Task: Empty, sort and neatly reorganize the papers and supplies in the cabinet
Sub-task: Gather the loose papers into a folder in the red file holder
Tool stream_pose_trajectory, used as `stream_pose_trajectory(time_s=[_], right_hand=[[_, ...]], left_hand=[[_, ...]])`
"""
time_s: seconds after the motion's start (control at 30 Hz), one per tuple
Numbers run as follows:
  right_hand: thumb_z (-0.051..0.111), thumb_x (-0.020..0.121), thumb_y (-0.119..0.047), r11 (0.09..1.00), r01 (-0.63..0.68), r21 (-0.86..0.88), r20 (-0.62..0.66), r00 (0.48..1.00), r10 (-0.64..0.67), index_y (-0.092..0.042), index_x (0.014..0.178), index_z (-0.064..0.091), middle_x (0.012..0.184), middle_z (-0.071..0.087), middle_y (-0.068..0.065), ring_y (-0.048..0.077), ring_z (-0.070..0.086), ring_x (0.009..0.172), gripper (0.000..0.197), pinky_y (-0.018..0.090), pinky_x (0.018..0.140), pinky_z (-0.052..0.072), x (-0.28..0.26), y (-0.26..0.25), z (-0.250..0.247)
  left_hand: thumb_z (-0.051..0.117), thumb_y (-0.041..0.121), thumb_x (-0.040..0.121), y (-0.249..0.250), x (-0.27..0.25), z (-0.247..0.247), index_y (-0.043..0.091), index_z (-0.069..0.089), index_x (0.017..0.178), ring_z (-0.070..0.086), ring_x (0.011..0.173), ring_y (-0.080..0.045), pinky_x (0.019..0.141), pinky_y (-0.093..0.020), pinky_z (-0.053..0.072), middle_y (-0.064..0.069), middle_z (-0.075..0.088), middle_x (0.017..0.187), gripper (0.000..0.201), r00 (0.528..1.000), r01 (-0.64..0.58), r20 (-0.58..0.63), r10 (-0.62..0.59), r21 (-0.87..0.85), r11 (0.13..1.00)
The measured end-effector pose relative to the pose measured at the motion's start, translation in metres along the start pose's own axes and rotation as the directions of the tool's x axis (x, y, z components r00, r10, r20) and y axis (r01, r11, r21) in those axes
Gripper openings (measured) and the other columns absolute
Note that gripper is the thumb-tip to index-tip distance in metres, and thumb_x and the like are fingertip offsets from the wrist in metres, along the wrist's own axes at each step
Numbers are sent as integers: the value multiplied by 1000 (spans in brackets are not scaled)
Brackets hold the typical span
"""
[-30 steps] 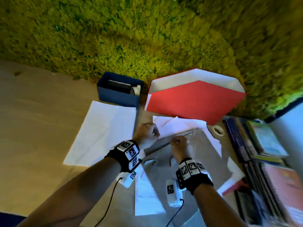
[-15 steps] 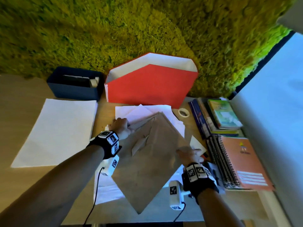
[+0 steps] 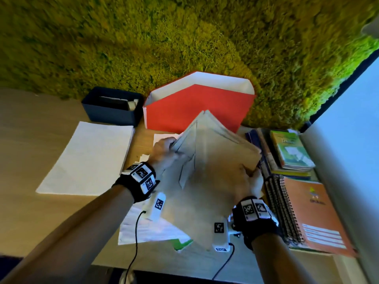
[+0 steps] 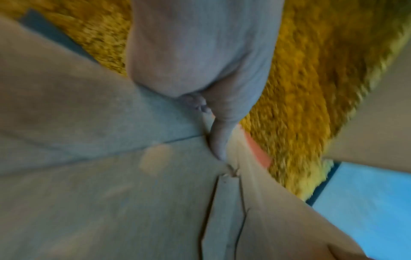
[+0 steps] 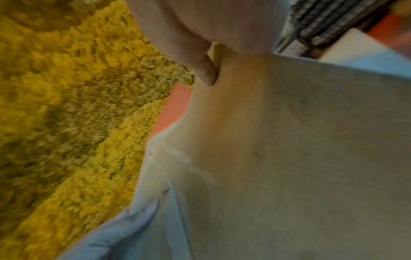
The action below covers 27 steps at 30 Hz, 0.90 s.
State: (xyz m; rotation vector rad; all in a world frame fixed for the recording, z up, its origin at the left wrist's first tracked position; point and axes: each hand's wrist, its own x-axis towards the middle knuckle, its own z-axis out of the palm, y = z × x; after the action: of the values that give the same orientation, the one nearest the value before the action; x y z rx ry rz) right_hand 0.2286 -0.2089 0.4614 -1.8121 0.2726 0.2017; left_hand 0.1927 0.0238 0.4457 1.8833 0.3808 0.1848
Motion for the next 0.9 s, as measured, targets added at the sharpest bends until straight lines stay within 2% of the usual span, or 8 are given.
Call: stream_pose_trajectory(time_s=[0.07,0.17,0.3,0.37,0.43,0.6,0.8,0.9], right_hand=[[54,95,-16,997,61,51,70,995,-64,-11,130,49,129,49,-1,20,51,117,35,30,95,42,4,-15,2],[58,93,-23,928,365,77,-267,904,-333,-6,119,52,111,61,11,23,58,98,31,23,73,44,3,-43,1],[60,93,-26,820,571,38,-330,782,-529,-21,73,45,63,44,-8,1,40,55,26,26,61,38,13,-60,1],[59,93,-34,782,617,85,-340,756,-559,-27,70,41,62,44,-5,1,42,55,30,30,61,39,18,-60,-1],[55,93,-44,754,638,154,-361,747,-558,-26,78,45,72,51,5,19,51,66,25,40,64,45,16,-53,-3],[56,96,-29,746,587,315,-403,794,-454,-27,85,52,78,55,-11,-3,51,66,11,21,67,44,23,-52,-23],[70,83,-26,793,345,503,-271,934,-234,-24,66,66,72,56,-6,17,51,74,17,36,72,42,52,-30,-59],[70,84,-22,811,257,525,-154,966,-206,-21,69,70,72,61,-6,13,56,73,15,32,73,44,53,-26,-56]], left_hand=[[79,12,71,12,-5,-7,3,64,99,63,89,-25,77,-34,50,-10,69,95,33,994,-78,-102,50,-293,953],[77,7,81,29,-10,-22,-2,62,115,63,113,-31,99,-44,50,-18,67,118,38,986,-124,-158,50,-504,855],[58,28,98,32,-21,-32,6,71,101,68,95,-19,87,-40,57,-5,72,103,26,977,-151,-206,52,-498,854],[53,23,101,27,-25,-32,4,68,101,68,91,-15,83,-33,57,-1,72,97,24,971,-142,-238,7,-554,820],[53,19,100,20,-27,-32,3,66,98,66,89,-16,84,-34,54,-2,71,93,21,957,-154,-288,-27,-585,796],[53,9,99,20,-36,-36,3,63,86,68,69,-8,62,-22,55,0,71,78,17,927,-194,-369,-68,-625,756],[55,12,98,22,-38,-36,2,64,91,69,75,-8,64,-20,54,-2,70,88,15,929,-194,-365,-63,-624,757],[55,12,98,27,-41,-28,0,63,91,68,80,-9,68,-21,54,-3,69,91,16,946,-186,-323,-33,-622,761]])
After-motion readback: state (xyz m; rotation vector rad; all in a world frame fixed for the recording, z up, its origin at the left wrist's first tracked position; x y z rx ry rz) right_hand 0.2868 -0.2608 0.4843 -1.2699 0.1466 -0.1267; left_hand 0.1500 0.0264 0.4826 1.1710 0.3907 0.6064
